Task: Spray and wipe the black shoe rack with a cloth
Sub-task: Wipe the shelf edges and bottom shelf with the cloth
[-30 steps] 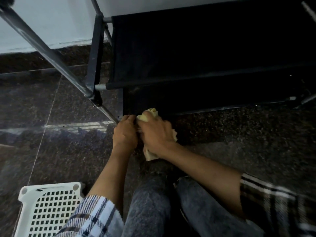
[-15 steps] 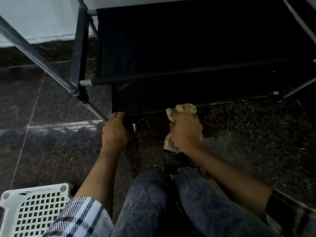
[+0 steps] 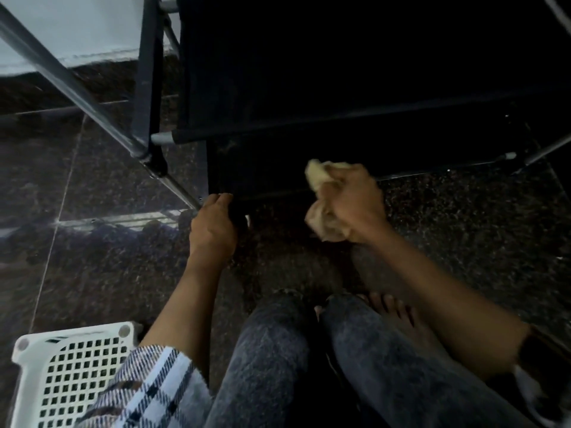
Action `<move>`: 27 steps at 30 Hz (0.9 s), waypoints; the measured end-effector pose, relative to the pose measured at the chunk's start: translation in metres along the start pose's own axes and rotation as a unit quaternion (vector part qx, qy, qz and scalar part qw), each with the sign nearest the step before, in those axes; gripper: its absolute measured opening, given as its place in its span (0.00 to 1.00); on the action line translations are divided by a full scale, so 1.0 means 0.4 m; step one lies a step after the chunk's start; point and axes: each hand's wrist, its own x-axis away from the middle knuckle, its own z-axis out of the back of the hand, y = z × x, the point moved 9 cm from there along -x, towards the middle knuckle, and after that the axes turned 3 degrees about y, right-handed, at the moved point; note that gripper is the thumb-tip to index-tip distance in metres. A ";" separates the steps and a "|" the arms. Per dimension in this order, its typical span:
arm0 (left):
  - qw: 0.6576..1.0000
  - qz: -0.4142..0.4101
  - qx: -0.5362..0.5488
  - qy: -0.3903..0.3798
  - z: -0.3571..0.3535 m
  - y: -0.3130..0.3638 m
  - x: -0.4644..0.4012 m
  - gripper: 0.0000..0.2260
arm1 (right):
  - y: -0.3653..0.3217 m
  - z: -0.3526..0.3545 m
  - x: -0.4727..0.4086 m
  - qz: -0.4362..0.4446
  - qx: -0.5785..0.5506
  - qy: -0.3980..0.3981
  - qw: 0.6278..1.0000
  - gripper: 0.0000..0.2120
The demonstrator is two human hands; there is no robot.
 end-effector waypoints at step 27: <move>0.997 0.023 -0.051 -0.046 -0.028 0.019 0.023 0.28 | -0.080 -0.083 0.075 0.143 0.116 -0.060 0.981 0.17</move>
